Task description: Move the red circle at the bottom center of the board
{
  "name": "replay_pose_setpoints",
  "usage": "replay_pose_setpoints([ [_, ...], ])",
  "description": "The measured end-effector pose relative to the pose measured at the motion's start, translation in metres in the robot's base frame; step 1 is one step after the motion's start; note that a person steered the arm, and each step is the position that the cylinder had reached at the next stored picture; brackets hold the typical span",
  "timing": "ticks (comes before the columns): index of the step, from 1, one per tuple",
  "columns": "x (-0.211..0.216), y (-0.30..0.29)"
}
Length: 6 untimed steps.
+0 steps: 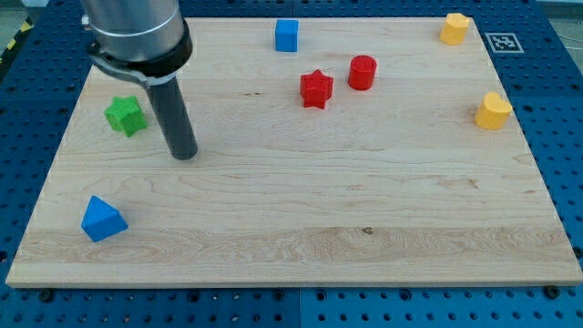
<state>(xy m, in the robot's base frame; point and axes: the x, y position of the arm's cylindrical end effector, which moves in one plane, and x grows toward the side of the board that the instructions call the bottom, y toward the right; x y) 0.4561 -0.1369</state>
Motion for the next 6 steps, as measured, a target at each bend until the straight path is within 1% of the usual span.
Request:
replay_pose_setpoints([
  [2,-0.088,0.005],
  [3,-0.105,0.010],
  [4,-0.136,0.041],
  [5,-0.154,0.063],
  [6,-0.155,0.097],
])
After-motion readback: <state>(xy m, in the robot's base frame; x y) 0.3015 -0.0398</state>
